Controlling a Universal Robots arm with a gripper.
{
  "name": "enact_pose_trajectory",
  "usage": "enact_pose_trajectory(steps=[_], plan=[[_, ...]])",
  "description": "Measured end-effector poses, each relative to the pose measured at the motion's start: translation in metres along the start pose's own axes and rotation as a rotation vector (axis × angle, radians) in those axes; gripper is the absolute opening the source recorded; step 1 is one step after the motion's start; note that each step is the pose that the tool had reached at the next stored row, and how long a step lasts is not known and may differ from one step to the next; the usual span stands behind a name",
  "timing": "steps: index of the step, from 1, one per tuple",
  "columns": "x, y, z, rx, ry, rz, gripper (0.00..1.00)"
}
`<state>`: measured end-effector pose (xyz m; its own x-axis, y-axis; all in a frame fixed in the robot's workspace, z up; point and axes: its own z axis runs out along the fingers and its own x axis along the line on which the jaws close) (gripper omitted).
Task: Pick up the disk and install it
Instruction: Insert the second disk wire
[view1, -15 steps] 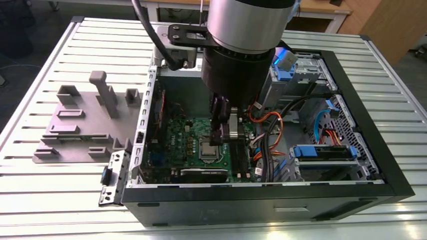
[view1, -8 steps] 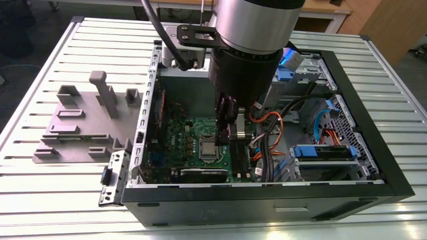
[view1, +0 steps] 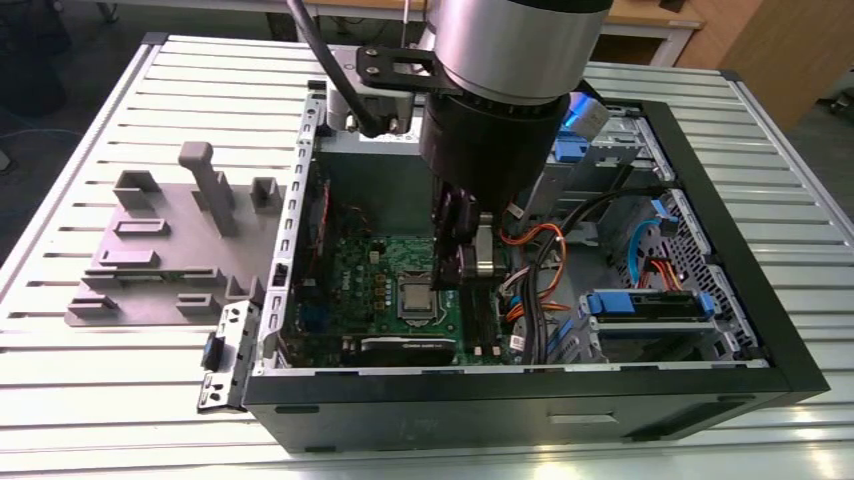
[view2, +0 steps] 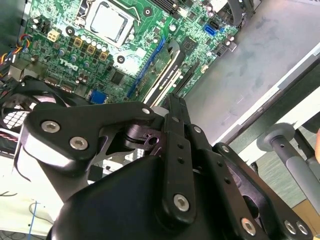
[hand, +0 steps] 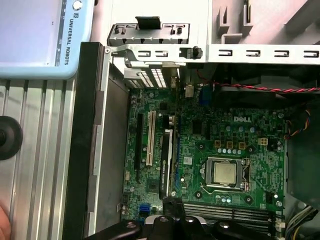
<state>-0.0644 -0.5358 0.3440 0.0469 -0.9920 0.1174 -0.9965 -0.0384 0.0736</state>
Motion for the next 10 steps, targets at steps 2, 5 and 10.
enact_pose_trajectory(steps=[2,5,10], plan=[[0.0001,-0.0006,-0.0003,0.0002,-0.0003,0.0,0.11],[0.0003,-0.0068,-0.0008,-0.0006,0.0,0.0,0.11],[0.0013,-0.028,-0.0018,-0.0034,-0.0003,0.0,0.11]])
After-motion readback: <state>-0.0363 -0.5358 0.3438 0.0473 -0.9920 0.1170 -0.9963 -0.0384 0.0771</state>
